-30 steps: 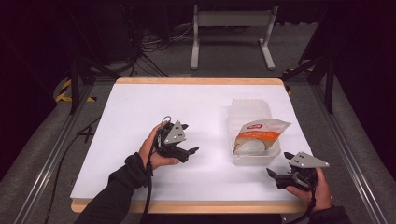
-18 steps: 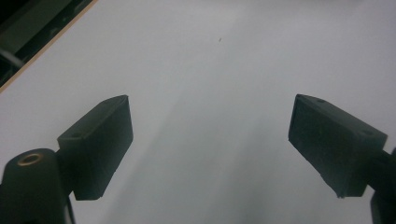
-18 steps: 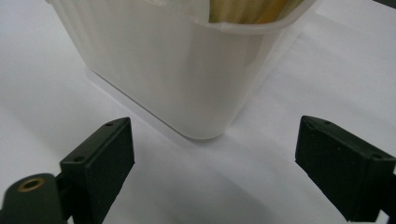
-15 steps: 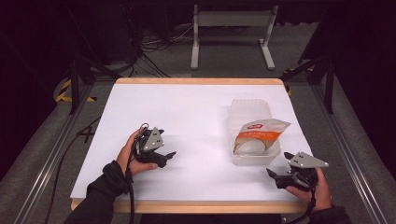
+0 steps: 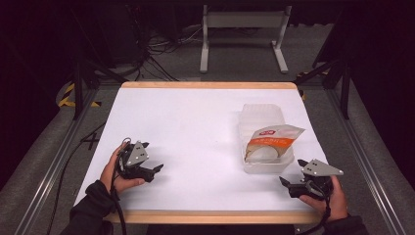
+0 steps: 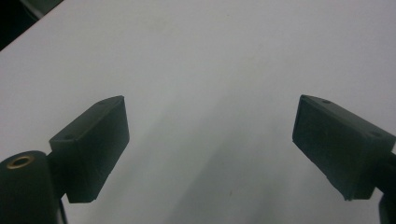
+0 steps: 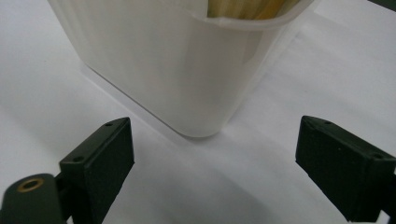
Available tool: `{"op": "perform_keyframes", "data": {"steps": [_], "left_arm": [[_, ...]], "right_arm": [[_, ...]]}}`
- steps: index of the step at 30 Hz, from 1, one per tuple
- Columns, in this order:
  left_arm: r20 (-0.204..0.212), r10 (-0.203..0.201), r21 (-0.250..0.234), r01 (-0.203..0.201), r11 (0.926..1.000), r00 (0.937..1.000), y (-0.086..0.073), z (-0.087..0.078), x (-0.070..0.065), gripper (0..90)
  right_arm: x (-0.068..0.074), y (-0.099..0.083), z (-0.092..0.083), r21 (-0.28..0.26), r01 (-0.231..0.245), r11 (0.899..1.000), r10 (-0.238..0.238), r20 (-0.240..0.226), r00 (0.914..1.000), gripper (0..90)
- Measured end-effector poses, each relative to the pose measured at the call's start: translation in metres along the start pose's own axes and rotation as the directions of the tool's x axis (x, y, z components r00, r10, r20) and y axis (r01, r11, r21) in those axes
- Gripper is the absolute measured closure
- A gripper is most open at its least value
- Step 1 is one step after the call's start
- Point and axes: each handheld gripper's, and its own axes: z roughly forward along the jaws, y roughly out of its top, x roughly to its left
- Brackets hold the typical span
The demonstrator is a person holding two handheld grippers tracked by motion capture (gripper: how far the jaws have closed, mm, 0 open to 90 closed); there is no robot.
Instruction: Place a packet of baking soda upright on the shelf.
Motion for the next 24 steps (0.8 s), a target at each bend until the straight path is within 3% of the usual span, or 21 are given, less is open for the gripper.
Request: {"op": "perform_keyframes", "data": {"steps": [7,8,14,24], "left_arm": [[-0.015,-0.062,-0.006,0.062,0.9981,0.9980,-0.021,-0.014,0.005,8.7],[-0.024,-0.092,-0.010,0.092,0.9957,0.9954,-0.028,-0.019,0.007,8.6],[-0.038,-0.137,-0.030,0.136,0.9903,0.9899,-0.042,-0.031,0.011,8.5],[-0.046,-0.242,-0.067,0.239,0.9686,0.9691,-0.066,-0.050,0.016,8.4]], "right_arm": [[-0.002,0.000,0.000,-0.004,-0.004,1.000,0.004,0.004,1.0000,12.1],[-0.003,0.000,0.000,-0.005,-0.002,1.000,0.002,0.005,1.0000,12.1],[-0.003,0.001,0.000,-0.002,0.000,1.000,0.000,0.007,1.0000,12.1],[-0.004,0.000,0.001,-0.001,0.012,1.000,-0.012,-0.003,0.9999,12.0]]}}
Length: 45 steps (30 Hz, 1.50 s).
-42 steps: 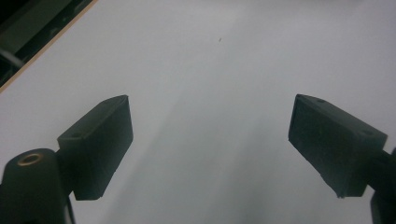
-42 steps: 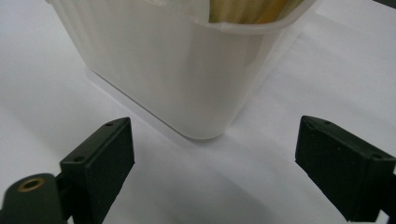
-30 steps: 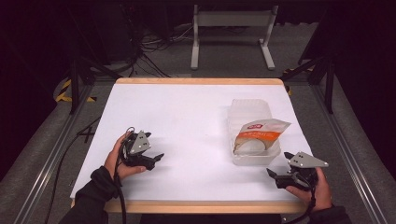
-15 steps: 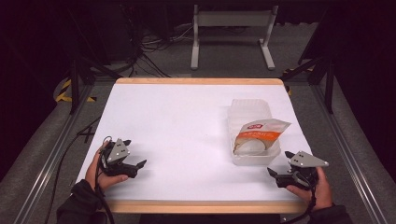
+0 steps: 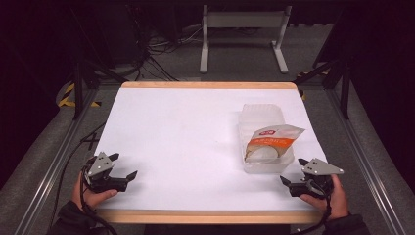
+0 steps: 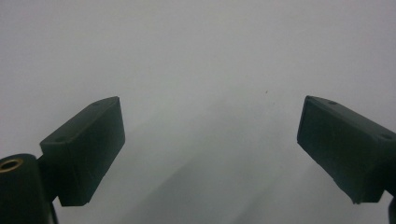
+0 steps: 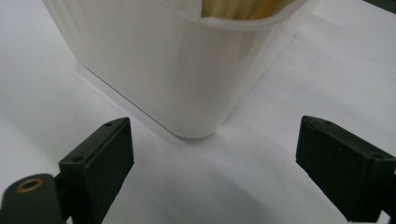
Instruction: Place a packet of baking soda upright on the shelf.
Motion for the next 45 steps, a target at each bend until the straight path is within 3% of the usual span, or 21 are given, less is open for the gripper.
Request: {"op": "perform_keyframes", "data": {"steps": [5,8,12,20,45], "left_arm": [[-0.007,-0.014,-0.007,0.014,0.9999,0.9999,-0.006,-0.008,-0.001,8.1],[-0.002,-0.053,-0.039,0.053,0.9978,0.9986,-0.011,-0.014,0.000,8.0],[0.009,-0.066,-0.046,0.066,0.9968,0.9978,-0.015,-0.018,0.001,7.6],[0.020,-0.107,-0.089,0.108,0.9901,0.9941,-0.021,-0.025,0.005,6.9],[0.021,-0.100,-0.088,0.101,0.9909,0.9948,-0.019,-0.023,0.003,6.0]], "right_arm": [[-0.001,0.002,0.000,-0.010,0.009,1.000,-0.009,-0.009,0.9999,11.6],[-0.003,0.002,0.001,-0.016,0.002,1.000,-0.002,-0.014,0.9999,11.5],[-0.003,0.001,0.002,-0.018,0.008,1.000,-0.008,-0.010,0.9999,11.3],[-0.005,0.002,0.001,-0.039,-0.003,0.999,0.003,-0.002,1.0000,10.7],[-0.006,0.003,0.004,-0.040,-0.014,0.999,0.013,-0.012,0.9998,10.7]]}}
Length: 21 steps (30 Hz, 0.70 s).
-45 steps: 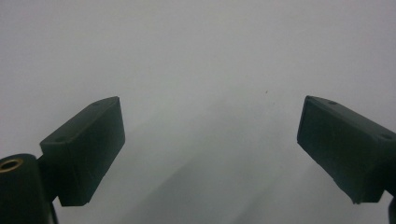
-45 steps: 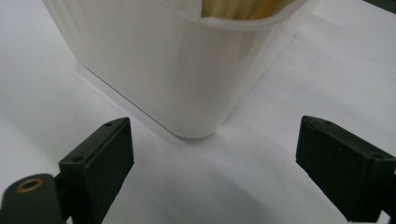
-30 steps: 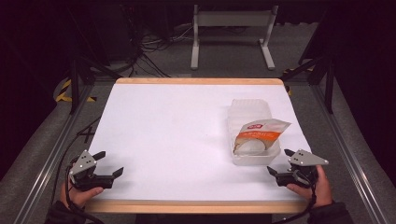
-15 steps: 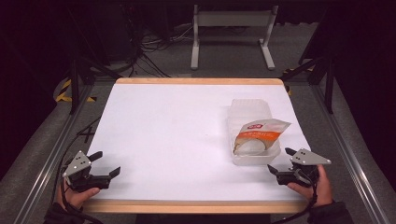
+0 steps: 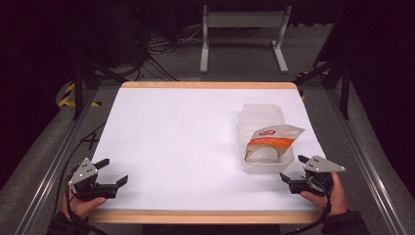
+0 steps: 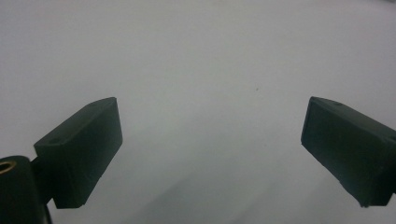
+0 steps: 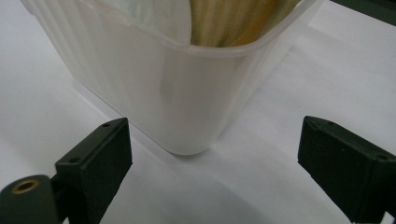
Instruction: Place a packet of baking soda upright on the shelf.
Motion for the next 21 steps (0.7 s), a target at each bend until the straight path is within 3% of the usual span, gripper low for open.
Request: {"op": "perform_keyframes", "data": {"steps": [21], "left_arm": [[-0.003,0.013,0.032,-0.013,0.9994,0.9999,0.0019,0.0069,-0.0008,5.6]], "right_arm": [[-0.0013,-0.0029,0.0045,0.010,-0.005,1.000,0.005,-0.015,0.9999,10.7]]}}
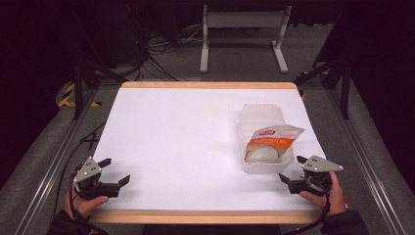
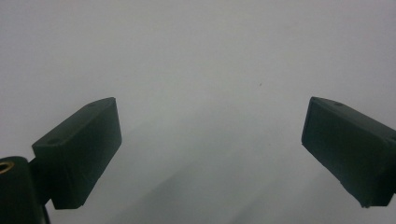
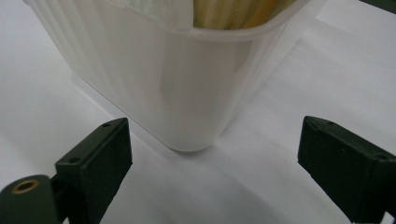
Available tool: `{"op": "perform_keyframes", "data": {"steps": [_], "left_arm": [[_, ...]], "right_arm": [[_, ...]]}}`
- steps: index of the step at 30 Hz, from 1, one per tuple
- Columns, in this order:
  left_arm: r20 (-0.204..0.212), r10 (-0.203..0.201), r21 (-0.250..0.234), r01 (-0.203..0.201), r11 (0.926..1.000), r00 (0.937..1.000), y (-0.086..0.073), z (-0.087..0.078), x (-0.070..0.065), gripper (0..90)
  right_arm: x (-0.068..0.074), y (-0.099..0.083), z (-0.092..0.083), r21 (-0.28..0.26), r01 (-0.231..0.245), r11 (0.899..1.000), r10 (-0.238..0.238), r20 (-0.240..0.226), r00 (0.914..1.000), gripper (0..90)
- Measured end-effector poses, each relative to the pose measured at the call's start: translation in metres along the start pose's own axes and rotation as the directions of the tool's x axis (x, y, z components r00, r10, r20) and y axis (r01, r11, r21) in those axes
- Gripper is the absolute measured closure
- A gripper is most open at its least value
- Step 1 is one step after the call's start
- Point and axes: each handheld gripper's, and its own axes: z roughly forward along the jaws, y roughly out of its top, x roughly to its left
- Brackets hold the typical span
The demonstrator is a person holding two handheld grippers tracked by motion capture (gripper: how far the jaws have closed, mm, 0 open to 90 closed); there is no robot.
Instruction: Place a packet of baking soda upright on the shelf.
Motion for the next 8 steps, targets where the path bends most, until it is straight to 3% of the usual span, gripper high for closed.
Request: {"op": "perform_keyframes", "data": {"steps": [8], "left_arm": [[0.006,0.005,0.004,-0.005,1.0000,1.0000,0.0023,0.0035,0.0000,5.6]], "right_arm": [[-0.0004,-0.0025,-0.0010,0.003,-0.010,1.000,0.010,0.002,1.0000,10.7]]}}
